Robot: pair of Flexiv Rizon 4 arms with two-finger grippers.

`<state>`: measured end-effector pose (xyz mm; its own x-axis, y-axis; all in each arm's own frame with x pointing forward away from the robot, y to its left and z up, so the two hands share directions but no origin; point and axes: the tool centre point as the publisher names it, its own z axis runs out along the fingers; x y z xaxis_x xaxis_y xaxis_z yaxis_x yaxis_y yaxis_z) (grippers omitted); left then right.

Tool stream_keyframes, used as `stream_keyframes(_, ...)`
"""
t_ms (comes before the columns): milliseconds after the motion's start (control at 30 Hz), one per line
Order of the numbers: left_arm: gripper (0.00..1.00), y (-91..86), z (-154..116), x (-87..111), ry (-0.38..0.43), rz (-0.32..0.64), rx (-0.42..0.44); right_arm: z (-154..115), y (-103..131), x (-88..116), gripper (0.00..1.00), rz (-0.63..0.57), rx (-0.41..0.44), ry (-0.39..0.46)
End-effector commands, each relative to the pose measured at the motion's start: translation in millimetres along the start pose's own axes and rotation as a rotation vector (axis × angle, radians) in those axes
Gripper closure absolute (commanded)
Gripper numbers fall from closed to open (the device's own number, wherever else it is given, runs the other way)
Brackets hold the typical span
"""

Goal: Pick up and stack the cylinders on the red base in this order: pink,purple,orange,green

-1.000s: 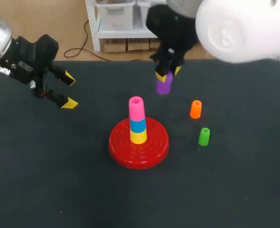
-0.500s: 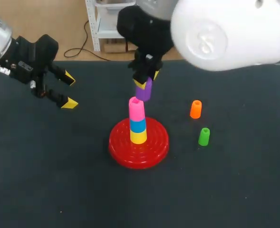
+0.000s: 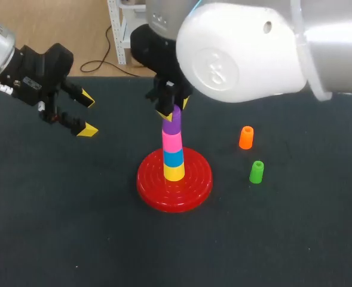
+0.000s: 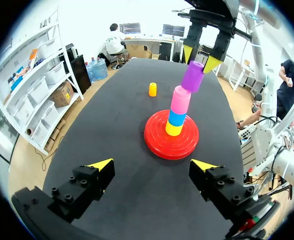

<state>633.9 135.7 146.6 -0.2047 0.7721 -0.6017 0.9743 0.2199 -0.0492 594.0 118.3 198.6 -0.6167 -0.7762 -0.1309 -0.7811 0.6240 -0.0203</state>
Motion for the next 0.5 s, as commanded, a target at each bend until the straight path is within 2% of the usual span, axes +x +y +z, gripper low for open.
stream_keyframes(33, 0.00, 0.4, 0.2, -0.2, 0.003, 0.000, 0.001, 3.7, -1.6, -2.9, 1.00, 0.003, 0.002, 0.002)
stream_keyframes(500, 0.00, 0.4, 0.2, -0.2, 0.003, 0.000, 0.001, 15.1, -5.8, -3.1, 1.00, 0.020, 0.009, 0.025)
